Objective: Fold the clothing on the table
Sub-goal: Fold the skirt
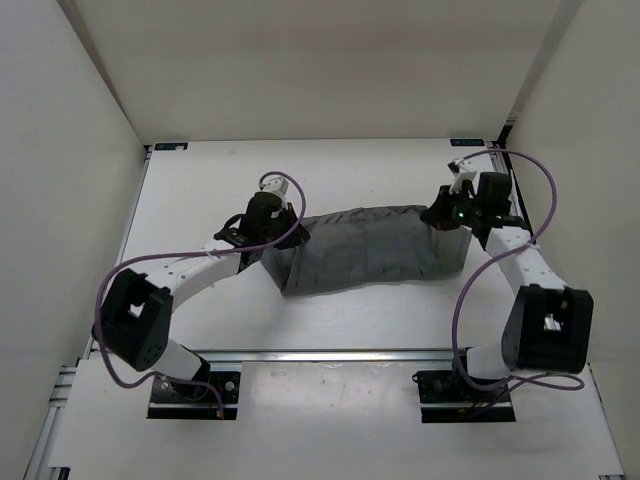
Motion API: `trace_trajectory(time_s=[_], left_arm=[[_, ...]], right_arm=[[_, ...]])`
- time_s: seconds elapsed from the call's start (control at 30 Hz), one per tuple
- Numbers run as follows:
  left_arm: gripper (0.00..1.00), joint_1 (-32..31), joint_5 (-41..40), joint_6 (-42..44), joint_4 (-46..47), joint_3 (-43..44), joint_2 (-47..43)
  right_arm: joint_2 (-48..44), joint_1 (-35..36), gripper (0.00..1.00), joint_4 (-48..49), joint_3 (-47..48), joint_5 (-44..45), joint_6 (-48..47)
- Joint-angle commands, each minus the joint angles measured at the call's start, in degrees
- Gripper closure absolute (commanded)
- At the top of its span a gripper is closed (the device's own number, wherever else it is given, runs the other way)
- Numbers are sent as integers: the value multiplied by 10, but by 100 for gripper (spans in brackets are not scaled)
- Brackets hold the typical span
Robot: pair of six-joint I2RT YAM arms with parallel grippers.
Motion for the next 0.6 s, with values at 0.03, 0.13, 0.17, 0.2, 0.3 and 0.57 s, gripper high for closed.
trace_trajectory(time_s=[0.03,0.13,0.17,0.2,0.3,0.57], left_arm=[[71,30,-29,-52,21,1,62],[45,46,-68,-94,21,-26,67],[32,47,-76,-96,21,-32,63],[24,47,-100,-95,11,-32,50],[2,58,-136,-81,-8,-24,6],[2,17,-70,6,-105,115,56]], right_arm=[[68,61,100,92,31,85,-29],[92,93,44,100,23,145,-31],[92,94,10,97,18,177,-31],[93,93,0,98,16,198,-18],[77,41,0,92,14,198,13],[47,-63,6,-47,0,91,-61]])
